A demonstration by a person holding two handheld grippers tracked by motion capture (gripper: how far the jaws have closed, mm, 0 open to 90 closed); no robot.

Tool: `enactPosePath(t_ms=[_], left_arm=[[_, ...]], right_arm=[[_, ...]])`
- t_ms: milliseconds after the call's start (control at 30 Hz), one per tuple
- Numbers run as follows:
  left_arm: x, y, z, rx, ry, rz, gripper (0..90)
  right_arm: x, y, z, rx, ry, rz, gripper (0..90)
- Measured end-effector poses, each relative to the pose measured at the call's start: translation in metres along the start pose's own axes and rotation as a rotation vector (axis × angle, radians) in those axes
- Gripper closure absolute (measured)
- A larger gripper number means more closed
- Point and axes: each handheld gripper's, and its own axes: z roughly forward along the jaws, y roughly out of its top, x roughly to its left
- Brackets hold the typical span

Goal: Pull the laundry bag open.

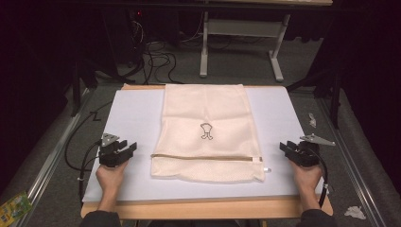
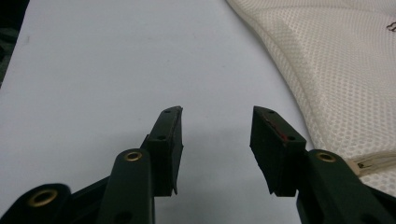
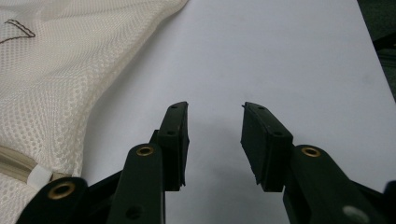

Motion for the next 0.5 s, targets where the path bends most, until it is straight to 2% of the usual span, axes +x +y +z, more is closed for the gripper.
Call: enactPosePath(t_ms=[167, 500], left_arm=[[-0.002, -0.002, 0.005, 0.01, 0.015, 0.025, 53.6], [-0.005, -0.005, 0.013, 0.006, 0.014, 0.046, 52.1]], right_arm=[[0.003, -0.001, 0.005, 0.009, -0.009, -0.009, 62.0], [0.01, -0.002, 0.014, 0.011, -0.016, -0.035, 60.8]])
